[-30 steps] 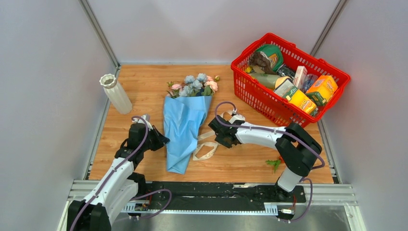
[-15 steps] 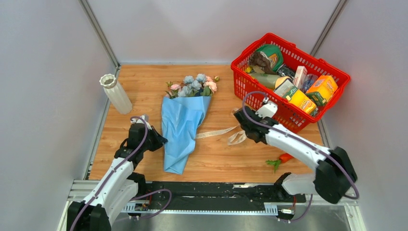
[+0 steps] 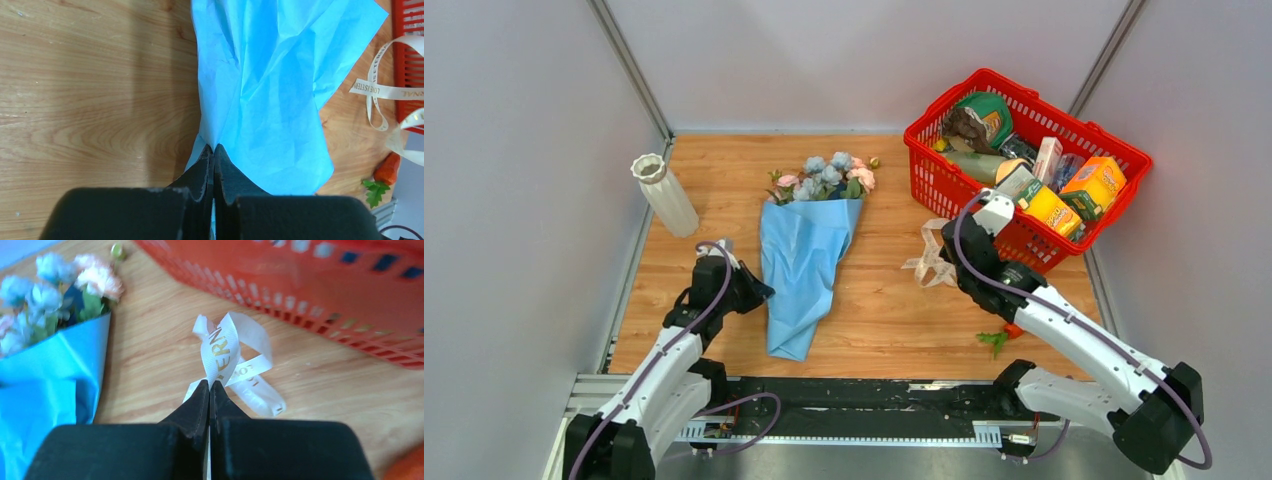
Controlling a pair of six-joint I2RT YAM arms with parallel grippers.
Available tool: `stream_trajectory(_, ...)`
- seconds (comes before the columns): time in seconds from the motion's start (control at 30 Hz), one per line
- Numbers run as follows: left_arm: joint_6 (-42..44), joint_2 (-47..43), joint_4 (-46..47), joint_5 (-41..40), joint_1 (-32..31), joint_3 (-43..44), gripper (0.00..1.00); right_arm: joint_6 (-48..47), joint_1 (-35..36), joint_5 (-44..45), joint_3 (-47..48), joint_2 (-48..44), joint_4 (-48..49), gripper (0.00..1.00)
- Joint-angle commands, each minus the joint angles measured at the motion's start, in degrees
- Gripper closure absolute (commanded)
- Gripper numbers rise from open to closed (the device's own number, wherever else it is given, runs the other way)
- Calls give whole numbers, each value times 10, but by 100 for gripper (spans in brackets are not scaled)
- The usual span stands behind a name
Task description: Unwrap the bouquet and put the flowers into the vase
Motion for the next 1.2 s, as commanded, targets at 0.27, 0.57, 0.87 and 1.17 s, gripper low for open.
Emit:
stream_trajectory(0.27, -42, 54, 91, 21, -66, -29, 97, -52, 0, -115, -33, 69, 87, 62)
stream_trajectory(0.57, -75, 98, 168, 13, -111, -43, 95, -31, 59, -326, -25, 28, 196, 33)
stream_trajectory(0.87, -64, 160, 181, -30, -167, -4, 94, 46, 104, -343, -56, 137, 280, 20)
stream_trajectory(1.17, -61, 243, 207, -61, -166, 36, 100, 3, 103, -306, -16, 251, 325, 23)
